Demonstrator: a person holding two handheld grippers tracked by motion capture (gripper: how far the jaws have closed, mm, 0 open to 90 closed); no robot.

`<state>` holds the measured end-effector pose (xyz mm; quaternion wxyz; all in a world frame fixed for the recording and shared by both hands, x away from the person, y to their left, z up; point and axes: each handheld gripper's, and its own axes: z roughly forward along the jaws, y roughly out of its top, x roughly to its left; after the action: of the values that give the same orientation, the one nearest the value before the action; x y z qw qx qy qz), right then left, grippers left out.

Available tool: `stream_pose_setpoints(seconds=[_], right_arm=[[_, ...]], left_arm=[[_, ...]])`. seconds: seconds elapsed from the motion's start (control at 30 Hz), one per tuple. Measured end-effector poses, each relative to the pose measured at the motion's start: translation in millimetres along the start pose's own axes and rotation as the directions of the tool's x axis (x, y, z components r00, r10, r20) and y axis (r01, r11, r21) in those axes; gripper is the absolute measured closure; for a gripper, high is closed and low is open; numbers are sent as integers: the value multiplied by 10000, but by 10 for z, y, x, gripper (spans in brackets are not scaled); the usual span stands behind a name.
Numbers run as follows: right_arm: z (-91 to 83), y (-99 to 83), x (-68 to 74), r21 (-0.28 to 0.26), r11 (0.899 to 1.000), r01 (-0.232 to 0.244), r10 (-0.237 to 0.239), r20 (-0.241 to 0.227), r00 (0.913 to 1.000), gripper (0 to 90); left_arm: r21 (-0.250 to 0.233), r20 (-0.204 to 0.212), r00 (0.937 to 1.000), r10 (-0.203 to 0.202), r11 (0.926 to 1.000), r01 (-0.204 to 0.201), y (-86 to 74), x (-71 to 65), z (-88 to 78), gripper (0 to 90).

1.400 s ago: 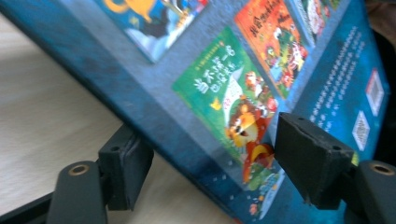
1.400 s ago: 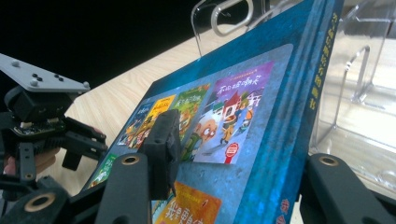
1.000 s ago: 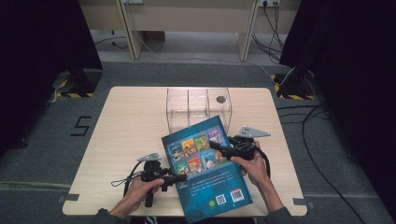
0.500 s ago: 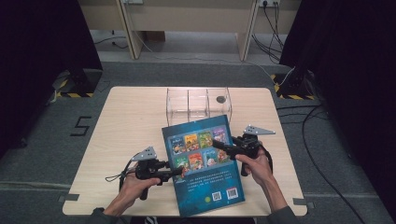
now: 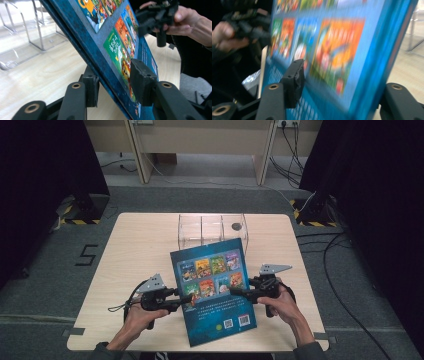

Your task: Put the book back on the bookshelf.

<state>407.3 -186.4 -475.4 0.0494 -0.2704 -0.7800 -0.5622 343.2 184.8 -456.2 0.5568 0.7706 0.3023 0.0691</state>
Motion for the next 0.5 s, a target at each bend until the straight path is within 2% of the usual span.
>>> stream_pose_setpoints(seconds=[0.1,0.17,0.2,0.27,0.3,0.33,0.37,0.4,0.43,0.47,0.5], right_arm=[[-50,-47,14,-53,9982,599,-600,-210,9980,491],[-70,-64,22,-173,9970,751,-754,-232,9969,495],[-78,-66,52,-201,9958,891,-892,-40,9960,494],[-80,-67,67,-238,9951,956,-956,29,9954,494],[-88,-69,100,-296,9938,1069,-1064,170,9942,494],[-106,-52,194,-392,9901,1350,-1326,600,9894,495],[-106,-52,194,-392,9901,1350,-1326,600,9894,495],[-118,-38,239,-513,9849,1653,-1611,764,9840,499],[-142,-2,325,-742,9745,2118,-2036,1041,9735,519],[-160,25,378,-936,9677,2341,-2229,1163,9679,538],[-183,75,458,-1294,9546,2684,-2509,1370,9583,562]], left_arm=[[-62,-17,9998,187,9998,-188,15,-25,-6,595],[-95,-99,9997,245,9997,-246,14,-31,-1,588],[-97,-121,9997,230,9997,-231,10,-28,1,579],[-150,-172,9997,171,9997,-174,3,-22,2,574],[-172,-297,9994,158,9997,-163,1,-21,4,563],[-237,-423,9990,143,9996,-153,-3,-11,6,533],[-311,-463,9989,25,9995,-39,-7,4,4,533],[-482,-533,9983,-215,9987,190,-16,32,0,523],[-581,-584,9977,-351,9978,317,-22,46,-1,505],[-651,-635,9969,-461,9970,420,-33,64,3,491],[-711,-644,9965,-533,9963,487,-40,73,10,469]])
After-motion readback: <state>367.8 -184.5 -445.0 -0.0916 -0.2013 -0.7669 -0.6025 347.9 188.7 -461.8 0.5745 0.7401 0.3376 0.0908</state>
